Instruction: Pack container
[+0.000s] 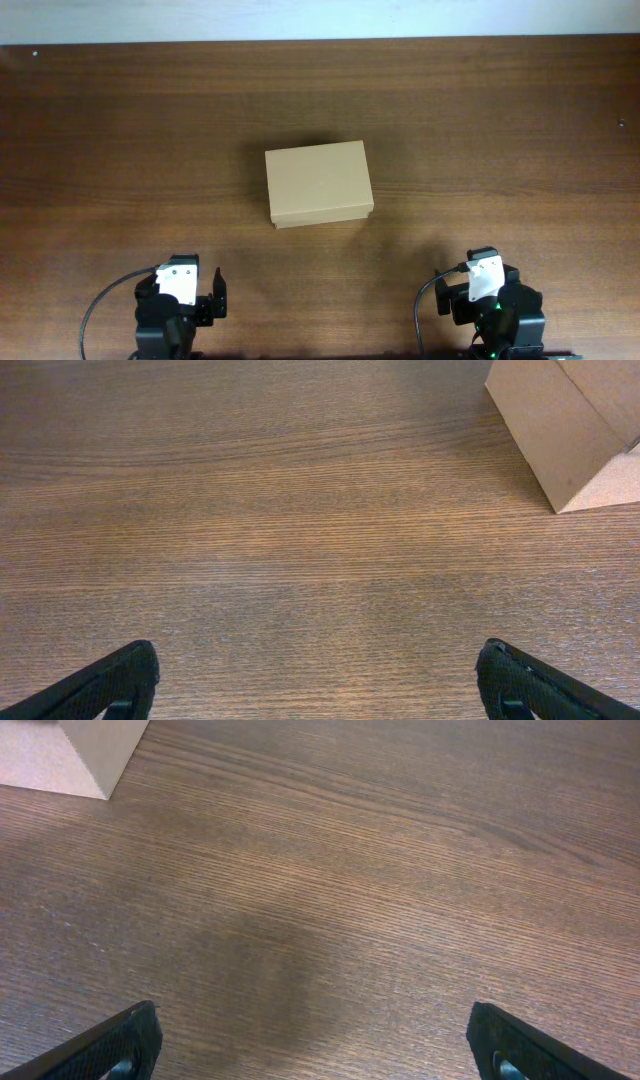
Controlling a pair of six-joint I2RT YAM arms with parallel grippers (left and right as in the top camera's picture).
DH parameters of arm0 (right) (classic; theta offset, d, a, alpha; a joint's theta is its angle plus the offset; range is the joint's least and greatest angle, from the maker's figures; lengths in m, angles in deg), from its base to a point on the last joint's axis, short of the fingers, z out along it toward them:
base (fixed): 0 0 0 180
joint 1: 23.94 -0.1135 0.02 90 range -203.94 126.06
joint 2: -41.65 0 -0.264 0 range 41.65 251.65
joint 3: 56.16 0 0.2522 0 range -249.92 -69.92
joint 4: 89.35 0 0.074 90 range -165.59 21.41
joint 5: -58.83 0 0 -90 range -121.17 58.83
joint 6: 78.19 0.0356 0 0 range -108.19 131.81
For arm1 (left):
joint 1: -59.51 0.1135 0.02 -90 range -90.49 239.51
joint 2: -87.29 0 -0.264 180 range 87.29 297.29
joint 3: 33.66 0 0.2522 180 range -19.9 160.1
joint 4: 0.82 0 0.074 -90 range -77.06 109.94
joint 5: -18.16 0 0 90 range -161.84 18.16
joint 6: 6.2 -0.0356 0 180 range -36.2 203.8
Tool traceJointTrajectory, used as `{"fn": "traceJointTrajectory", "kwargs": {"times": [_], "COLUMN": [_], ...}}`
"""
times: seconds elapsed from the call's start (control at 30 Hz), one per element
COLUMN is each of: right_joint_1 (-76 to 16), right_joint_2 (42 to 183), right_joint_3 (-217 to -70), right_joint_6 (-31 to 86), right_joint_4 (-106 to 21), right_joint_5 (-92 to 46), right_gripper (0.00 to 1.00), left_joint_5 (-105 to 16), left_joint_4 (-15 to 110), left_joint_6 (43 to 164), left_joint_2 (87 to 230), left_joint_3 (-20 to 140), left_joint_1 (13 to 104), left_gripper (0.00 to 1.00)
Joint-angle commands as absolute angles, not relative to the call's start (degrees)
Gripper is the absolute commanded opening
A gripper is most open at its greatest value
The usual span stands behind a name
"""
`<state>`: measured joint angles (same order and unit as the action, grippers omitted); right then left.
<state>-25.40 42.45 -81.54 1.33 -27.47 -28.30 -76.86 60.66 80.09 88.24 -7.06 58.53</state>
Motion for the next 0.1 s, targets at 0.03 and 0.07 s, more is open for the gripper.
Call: {"fn": "traceJointTrajectory", "kwargs": {"times": [0.03, 0.07], "right_joint_1": [-24.8, -24.8], "right_joint_2": [41.8, 41.8], "right_joint_3": [-81.0, -81.0], "right_joint_6": [1.8, 1.8], "right_joint_4": [-27.7, -27.7], "right_joint_5": [-27.8, -27.8], "right_gripper": [0.99, 0.99], "left_joint_5": [-77.7, -77.7], "left_joint_4": [60.7, 60.7], "left_joint_6": [79.0, 79.0], "left_joint_2": [87.6, 87.6], "left_joint_3": [-7.8, -7.8], "left_joint_1": [58.4, 58.4], "left_gripper": [0.99, 0.99]}}
